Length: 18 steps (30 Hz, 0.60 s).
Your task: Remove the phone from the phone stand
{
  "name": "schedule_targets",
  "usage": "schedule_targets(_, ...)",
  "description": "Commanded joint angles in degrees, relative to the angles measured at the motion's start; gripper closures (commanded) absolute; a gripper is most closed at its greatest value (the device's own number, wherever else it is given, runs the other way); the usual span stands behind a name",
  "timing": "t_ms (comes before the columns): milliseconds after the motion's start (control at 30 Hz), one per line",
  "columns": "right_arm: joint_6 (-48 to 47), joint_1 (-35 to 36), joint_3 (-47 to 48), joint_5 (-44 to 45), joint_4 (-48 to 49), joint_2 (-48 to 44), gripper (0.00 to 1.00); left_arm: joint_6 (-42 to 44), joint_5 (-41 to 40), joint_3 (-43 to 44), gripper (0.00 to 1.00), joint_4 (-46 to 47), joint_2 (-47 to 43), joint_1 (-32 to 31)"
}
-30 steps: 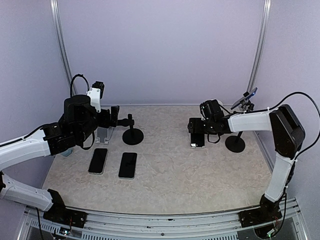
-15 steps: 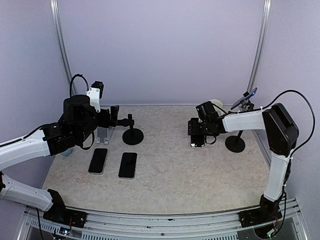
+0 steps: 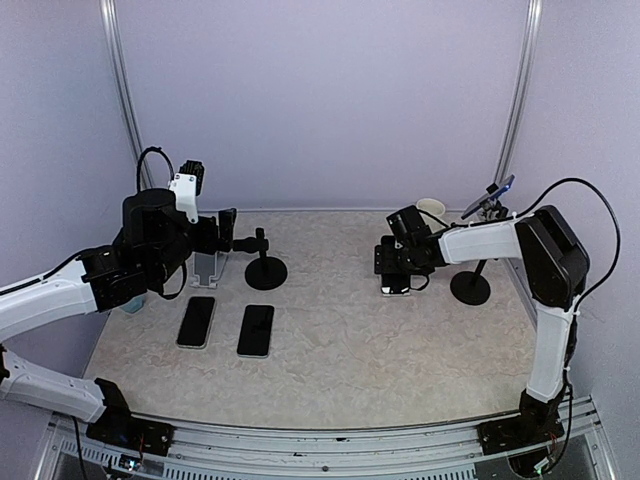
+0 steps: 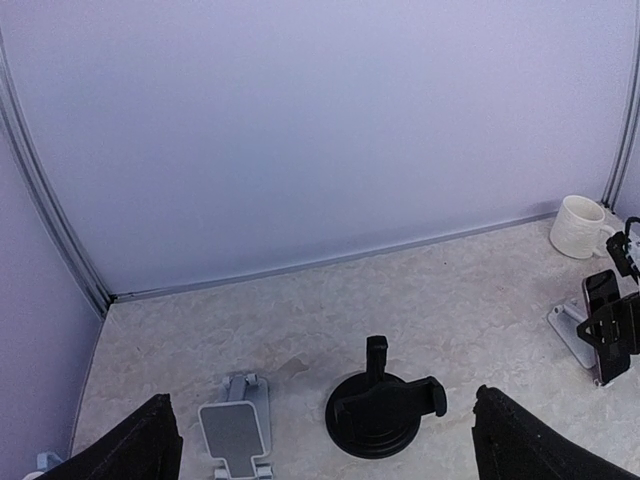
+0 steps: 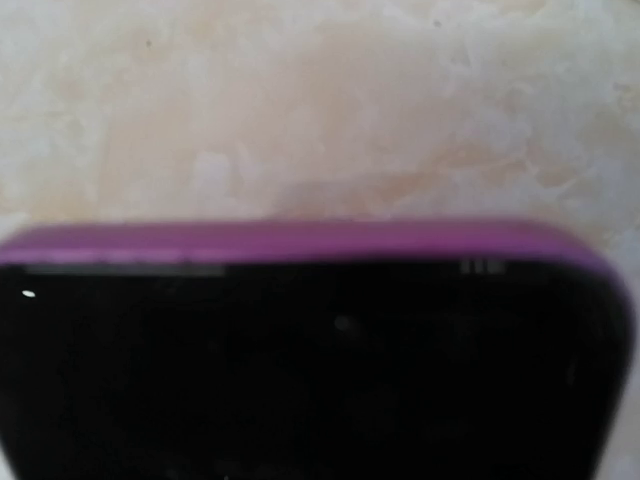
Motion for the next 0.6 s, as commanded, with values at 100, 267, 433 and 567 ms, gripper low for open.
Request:
schedule_targets(100,0.6,0.5,1.5,1.8,-1.3,0.3,0.16,-0.2,-0.9,-0.6,0.01,1.0,-1.0,-0.4)
schedule_targets(267,0.5,0.6,1.8,2.0,-1.7,-1.3,0.25,-0.2,-1.3,-0.5,0.01,1.2,-1.2,-0.5)
schedule_targets(433,0.3,1.0,2.7,2.4,-2.5,-3.8,0.26,-0.1,-1.2,-0.6,0.01,1.4,-1.6,-0.5)
schedule_targets(567,-0.2,1.4,3.4,2.7,-2.9,-6.2,0.26,0.0,-1.1,-0.5,0.01,1.5,-1.8,-0.5)
